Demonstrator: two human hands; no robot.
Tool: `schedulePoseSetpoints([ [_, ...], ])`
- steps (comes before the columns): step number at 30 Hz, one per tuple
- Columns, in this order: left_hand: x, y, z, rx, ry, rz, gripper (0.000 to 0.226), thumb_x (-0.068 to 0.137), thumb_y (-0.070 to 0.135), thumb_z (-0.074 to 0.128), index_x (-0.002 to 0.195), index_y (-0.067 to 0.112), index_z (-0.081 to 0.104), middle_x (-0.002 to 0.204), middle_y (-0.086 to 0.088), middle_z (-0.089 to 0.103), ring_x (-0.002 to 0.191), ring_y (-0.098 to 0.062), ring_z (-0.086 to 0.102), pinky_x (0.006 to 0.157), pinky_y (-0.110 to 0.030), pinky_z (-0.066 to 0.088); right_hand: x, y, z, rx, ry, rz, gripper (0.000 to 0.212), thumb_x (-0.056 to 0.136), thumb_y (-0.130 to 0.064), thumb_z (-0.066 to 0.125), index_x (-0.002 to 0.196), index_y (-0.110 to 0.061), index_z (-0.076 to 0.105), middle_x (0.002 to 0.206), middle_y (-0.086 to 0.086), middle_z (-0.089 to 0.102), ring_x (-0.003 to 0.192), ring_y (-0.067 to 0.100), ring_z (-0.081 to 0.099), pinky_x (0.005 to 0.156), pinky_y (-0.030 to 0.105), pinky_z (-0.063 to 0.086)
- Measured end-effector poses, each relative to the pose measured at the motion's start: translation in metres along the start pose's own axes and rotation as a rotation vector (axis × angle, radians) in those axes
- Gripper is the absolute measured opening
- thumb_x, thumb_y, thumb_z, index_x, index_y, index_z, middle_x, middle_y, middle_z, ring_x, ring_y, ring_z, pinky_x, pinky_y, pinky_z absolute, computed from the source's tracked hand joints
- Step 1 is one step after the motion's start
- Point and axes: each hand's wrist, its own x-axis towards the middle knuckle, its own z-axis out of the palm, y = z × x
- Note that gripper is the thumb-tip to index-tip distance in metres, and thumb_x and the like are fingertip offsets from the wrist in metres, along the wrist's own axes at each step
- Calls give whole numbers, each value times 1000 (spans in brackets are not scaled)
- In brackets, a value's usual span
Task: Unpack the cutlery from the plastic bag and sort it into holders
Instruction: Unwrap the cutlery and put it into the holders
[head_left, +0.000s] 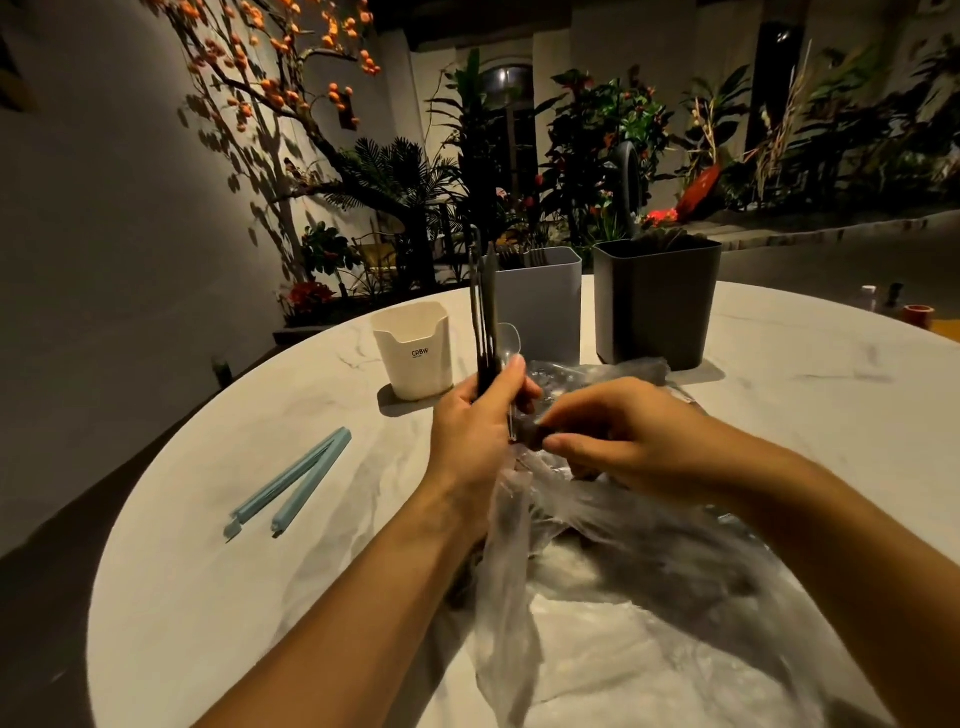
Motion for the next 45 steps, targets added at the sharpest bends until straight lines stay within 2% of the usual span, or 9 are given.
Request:
schedulePoseSetpoints([
  [4, 9, 6, -14, -40, 74, -56, 34, 100, 33, 57, 95, 4, 72, 74, 0, 64, 65, -9, 58, 56, -20, 48, -2, 8, 0, 35, 26, 54, 12, 97, -23, 59, 99, -31, 68, 89, -9, 70, 85, 7, 67, 78, 25, 58],
  [7, 12, 4, -14, -148, 43, -116, 31, 103, 29, 54, 85, 6, 66, 62, 1, 57, 52, -8, 50, 46, -16, 44, -1, 9, -3, 275, 106, 137, 15, 99, -19, 56, 92, -18, 69, 82, 5, 69, 75, 25, 64, 69, 27, 54],
  [13, 6, 1, -2, -4, -384, -286, 31, 102, 27, 51, 76, 11, 57, 53, 3, 45, 43, -7, 44, 43, -17, 39, 6, 0, -2, 612, 375, 172, 24, 92, -32, 64, 102, -11, 65, 66, -4, 54, 55, 6, 48, 50, 19, 38],
  [20, -6, -1, 9, -273, -530, -522, 56, 94, 57, 43, 68, 9, 58, 50, 0, 38, 35, -7, 31, 35, -16, 29, 6, 1, 0, 698, 519, 174, 47, 63, -40, 78, 101, -14, 70, 71, -2, 62, 52, 4, 48, 49, 21, 40],
  [28, -4, -8, 8, -162, -487, -338, 41, 87, 45, 53, 85, 4, 54, 50, 0, 42, 37, -8, 36, 35, -16, 33, 6, 5, -1, 752, 531, 174, 46, 61, -32, 80, 97, -4, 69, 61, -5, 63, 46, -2, 54, 45, 12, 41],
  [34, -8, -10, 7, -47, -415, -247, 29, 93, 37, 56, 86, 8, 56, 54, -2, 45, 36, -9, 40, 35, -18, 33, 8, 6, 1, 733, 524, 293, 15, 90, -22, 69, 105, -17, 69, 91, 8, 68, 68, 15, 52, 55, 23, 43],
  [40, -9, -10, 9, -53, -454, -240, 28, 103, 29, 46, 90, 7, 56, 52, 1, 43, 35, -6, 37, 34, -16, 30, 10, 8, 0, 804, 480, 287, 16, 96, -21, 61, 109, -17, 70, 102, 8, 72, 91, 27, 61, 84, 46, 54],
  [42, -9, -10, 9, -56, -452, -230, 25, 103, 26, 46, 95, 5, 58, 53, 1, 42, 36, -6, 38, 35, -16, 30, 9, 8, 0, 809, 461, 253, 16, 96, -22, 61, 108, -17, 70, 97, 5, 74, 86, 23, 64, 86, 46, 54],
  [45, -11, -10, 9, -59, -462, -214, 21, 102, 23, 49, 100, 2, 56, 53, -1, 42, 36, -7, 38, 35, -16, 31, 7, 7, 0, 840, 448, 189, 24, 86, -24, 69, 107, -12, 70, 70, -4, 71, 57, 8, 61, 65, 30, 55],
])
